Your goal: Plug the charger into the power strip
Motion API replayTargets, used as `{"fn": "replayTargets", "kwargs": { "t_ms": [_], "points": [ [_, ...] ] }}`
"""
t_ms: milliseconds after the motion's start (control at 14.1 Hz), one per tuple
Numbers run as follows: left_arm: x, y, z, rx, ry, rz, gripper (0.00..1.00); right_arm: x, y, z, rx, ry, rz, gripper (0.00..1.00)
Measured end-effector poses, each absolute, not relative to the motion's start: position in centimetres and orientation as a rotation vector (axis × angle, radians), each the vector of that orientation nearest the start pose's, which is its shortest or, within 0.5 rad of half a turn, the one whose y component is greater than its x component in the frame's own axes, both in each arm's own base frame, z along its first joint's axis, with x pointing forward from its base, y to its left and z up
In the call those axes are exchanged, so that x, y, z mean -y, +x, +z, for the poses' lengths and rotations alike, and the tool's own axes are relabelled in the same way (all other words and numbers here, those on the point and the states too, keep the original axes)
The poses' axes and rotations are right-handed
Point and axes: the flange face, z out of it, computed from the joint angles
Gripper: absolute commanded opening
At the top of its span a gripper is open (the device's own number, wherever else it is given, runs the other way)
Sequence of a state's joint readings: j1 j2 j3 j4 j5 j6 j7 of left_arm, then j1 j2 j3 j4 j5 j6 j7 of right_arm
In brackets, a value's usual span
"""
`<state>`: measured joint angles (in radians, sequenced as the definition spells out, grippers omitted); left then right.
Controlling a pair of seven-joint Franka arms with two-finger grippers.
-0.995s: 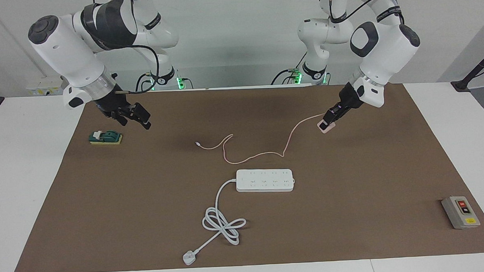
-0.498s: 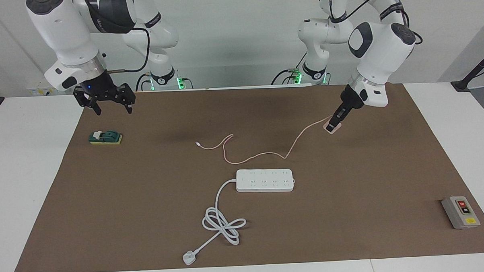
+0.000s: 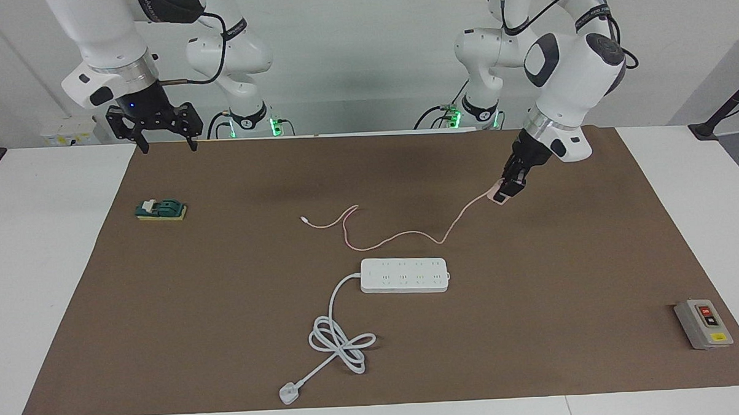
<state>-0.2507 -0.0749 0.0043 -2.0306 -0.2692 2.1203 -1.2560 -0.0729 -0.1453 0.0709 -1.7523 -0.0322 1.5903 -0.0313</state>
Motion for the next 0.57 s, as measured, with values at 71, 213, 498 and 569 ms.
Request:
{"fn": "replayTargets", "kwargs": {
  "t_ms": [71, 213, 498, 569],
  "points": [
    [15.4, 53.3, 49.4, 1.922, -2.822, 0.072, 0.0, 0.3, 50.9, 61.7, 0.042, -3.182, 0.031, 1.0],
    [17.4, 54.5, 48.7, 2.05, -2.662, 0.042, 0.0, 0.6, 51.0, 61.5, 0.029, -3.171, 0.036, 1.0],
    [17.6, 57.7, 47.4, 2.038, -2.503, 0.008, 0.0, 0.8, 51.2, 61.2, 0.017, -3.153, 0.044, 1.0],
    [16.1, 58.3, 47.6, 2.018, -2.462, -0.035, 0.0, 0.9, 51.2, 61.2, 0.014, -3.151, 0.045, 1.0]
  ]
}}
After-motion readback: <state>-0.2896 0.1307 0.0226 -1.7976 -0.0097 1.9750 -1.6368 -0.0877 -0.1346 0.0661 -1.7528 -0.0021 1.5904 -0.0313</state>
